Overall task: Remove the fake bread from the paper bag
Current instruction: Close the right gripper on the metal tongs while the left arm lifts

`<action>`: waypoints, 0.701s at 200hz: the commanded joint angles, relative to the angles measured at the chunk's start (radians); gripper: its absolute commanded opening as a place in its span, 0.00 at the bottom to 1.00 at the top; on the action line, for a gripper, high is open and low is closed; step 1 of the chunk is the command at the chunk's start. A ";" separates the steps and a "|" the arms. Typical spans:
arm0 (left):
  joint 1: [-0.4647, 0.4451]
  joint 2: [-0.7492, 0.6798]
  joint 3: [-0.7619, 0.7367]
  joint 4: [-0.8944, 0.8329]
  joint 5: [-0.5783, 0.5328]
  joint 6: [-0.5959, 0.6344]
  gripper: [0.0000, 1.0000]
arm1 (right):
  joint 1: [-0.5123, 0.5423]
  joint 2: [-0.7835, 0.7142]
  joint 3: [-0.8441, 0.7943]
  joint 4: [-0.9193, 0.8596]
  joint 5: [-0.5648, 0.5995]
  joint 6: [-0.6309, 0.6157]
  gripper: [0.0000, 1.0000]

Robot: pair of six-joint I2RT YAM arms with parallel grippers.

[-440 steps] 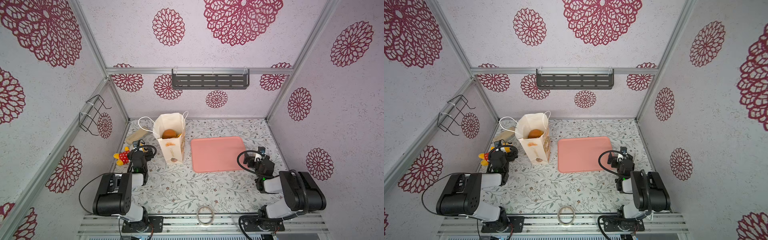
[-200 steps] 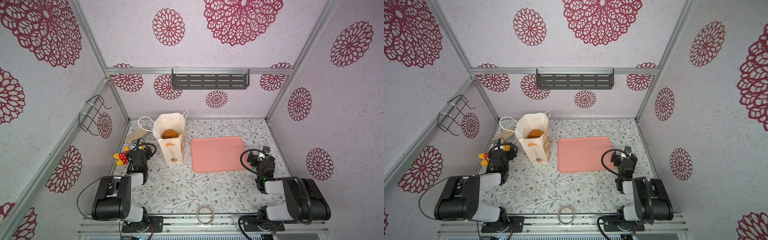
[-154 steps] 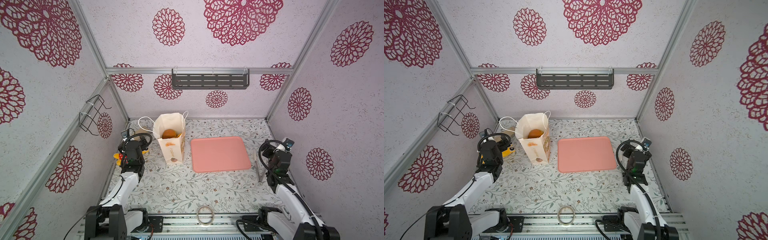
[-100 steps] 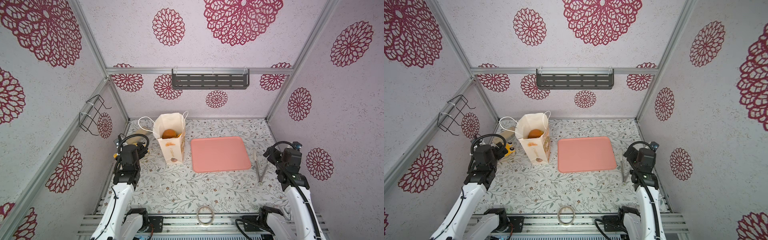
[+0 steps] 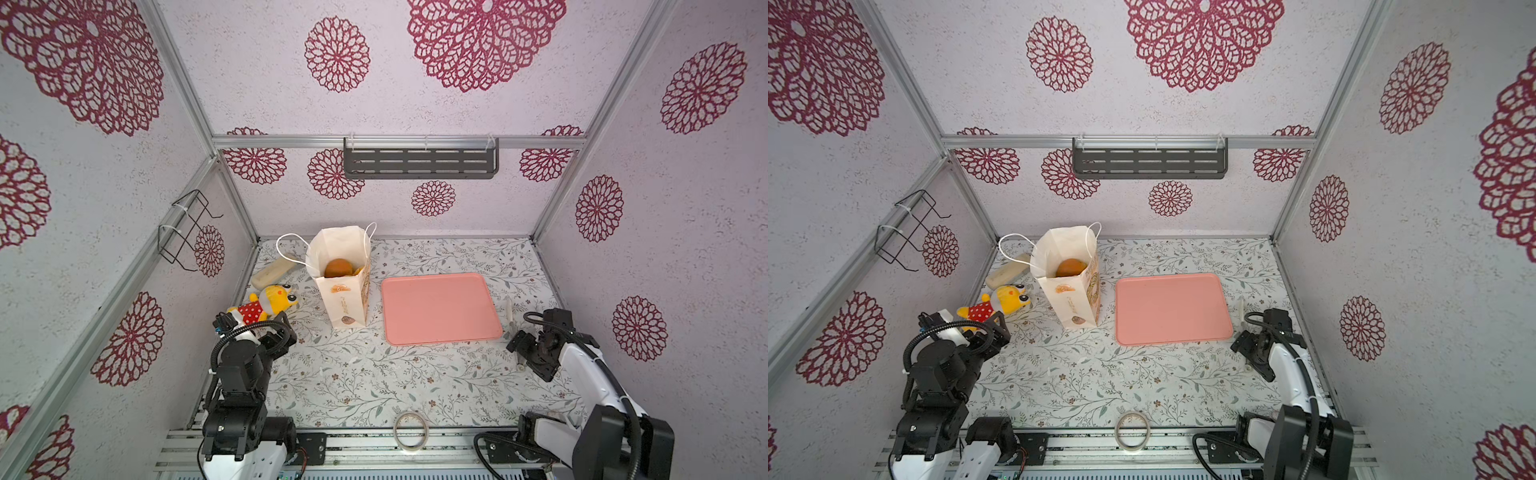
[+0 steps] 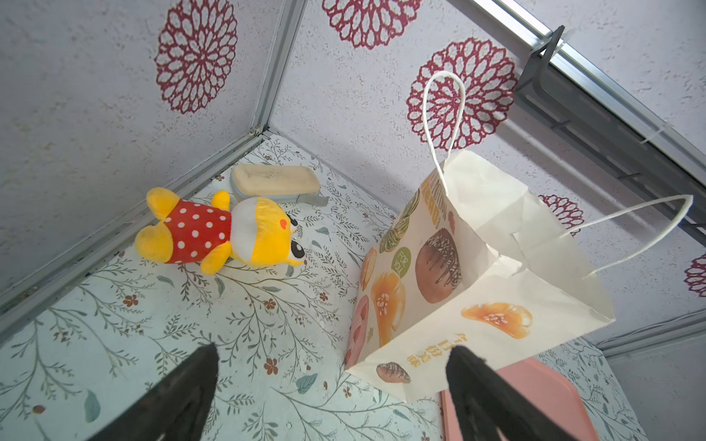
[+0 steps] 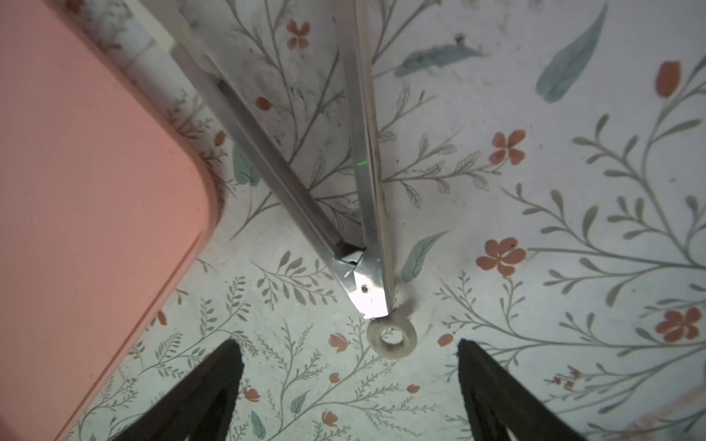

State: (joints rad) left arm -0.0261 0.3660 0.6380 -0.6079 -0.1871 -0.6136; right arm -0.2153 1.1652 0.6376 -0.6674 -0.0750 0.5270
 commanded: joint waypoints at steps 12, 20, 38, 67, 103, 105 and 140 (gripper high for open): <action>-0.030 0.028 -0.019 -0.010 -0.008 -0.007 0.97 | 0.004 0.049 0.075 0.001 0.076 -0.024 0.87; -0.033 0.037 -0.017 -0.009 -0.001 -0.007 0.97 | 0.008 0.067 0.092 -0.004 0.086 -0.042 0.86; -0.040 0.044 -0.015 -0.010 0.002 -0.005 0.97 | 0.021 0.109 0.130 -0.012 0.098 -0.090 0.84; -0.049 0.033 -0.018 -0.010 -0.005 -0.010 0.97 | 0.030 0.188 0.193 -0.021 0.127 -0.166 0.80; -0.062 0.026 -0.021 -0.012 -0.018 -0.017 0.97 | 0.030 0.284 0.254 -0.010 0.171 -0.249 0.74; -0.063 0.027 -0.022 -0.012 -0.016 -0.018 0.97 | 0.030 0.288 0.258 -0.009 0.173 -0.254 0.74; -0.079 0.035 -0.022 -0.012 -0.018 -0.022 0.97 | 0.030 0.336 0.300 0.006 0.216 -0.292 0.63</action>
State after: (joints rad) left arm -0.0906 0.4038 0.6228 -0.6189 -0.1944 -0.6296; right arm -0.1898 1.4940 0.8951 -0.6617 0.0776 0.2901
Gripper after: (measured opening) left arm 0.974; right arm 0.652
